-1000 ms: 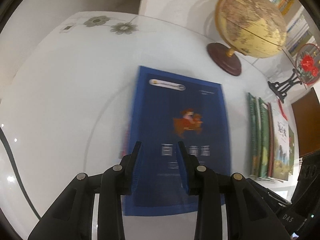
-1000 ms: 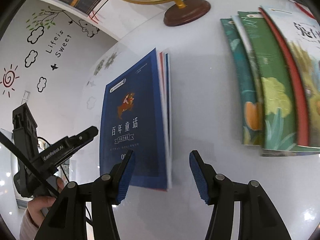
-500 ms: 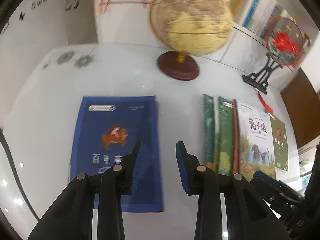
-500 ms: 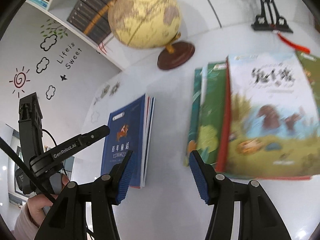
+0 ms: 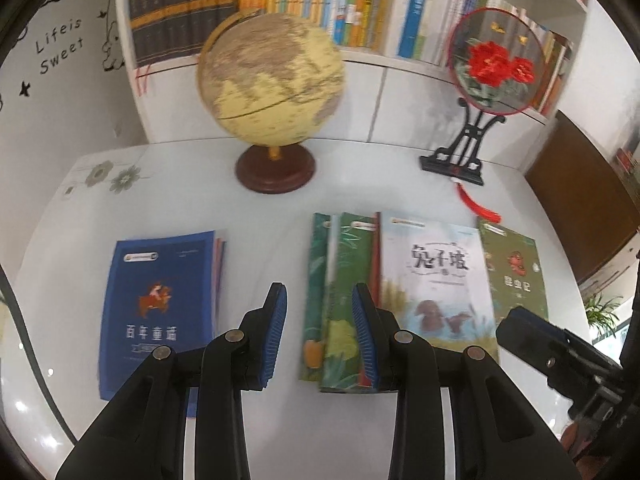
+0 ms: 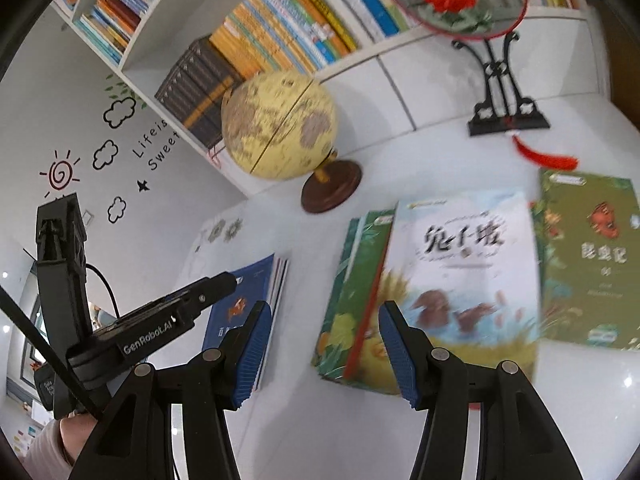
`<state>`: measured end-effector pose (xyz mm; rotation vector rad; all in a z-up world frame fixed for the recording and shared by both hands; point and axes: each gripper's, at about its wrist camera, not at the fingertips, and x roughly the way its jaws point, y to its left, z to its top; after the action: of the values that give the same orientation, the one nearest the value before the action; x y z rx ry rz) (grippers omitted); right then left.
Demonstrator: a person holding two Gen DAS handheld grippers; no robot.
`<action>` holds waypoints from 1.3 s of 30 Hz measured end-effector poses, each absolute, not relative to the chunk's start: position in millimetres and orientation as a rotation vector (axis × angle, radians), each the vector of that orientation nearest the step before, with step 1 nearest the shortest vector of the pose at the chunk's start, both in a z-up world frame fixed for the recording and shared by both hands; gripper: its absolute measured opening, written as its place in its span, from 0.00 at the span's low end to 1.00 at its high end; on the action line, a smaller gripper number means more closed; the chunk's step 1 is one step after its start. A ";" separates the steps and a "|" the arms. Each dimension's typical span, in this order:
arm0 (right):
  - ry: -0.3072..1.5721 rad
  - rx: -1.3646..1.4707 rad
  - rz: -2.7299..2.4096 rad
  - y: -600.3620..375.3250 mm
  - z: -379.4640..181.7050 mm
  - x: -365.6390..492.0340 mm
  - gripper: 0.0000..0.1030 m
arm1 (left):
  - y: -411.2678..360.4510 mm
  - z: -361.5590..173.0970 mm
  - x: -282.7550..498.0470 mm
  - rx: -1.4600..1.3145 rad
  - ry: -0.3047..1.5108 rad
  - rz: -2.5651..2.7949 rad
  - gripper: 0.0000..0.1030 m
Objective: Organize books
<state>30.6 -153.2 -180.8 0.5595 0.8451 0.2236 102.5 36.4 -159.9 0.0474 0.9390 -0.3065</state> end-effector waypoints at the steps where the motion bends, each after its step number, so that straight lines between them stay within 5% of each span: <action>1: 0.836 0.563 0.224 -158.0 -179.6 29.8 0.53 | 31.5 -160.4 101.0 0.044 0.944 -0.321 0.31; 32: 0.972 0.757 0.058 -264.7 -273.8 26.4 0.57 | -25.4 -277.0 129.5 0.003 1.275 -0.446 0.32; 39: 1.035 0.775 0.060 -265.7 -296.2 36.7 0.57 | -22.1 -279.9 138.0 -0.075 1.277 -0.457 0.39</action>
<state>36.7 -265.7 -296.2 0.7754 1.0350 0.0596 138.0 -22.1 -279.9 -0.0750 1.2766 -0.4572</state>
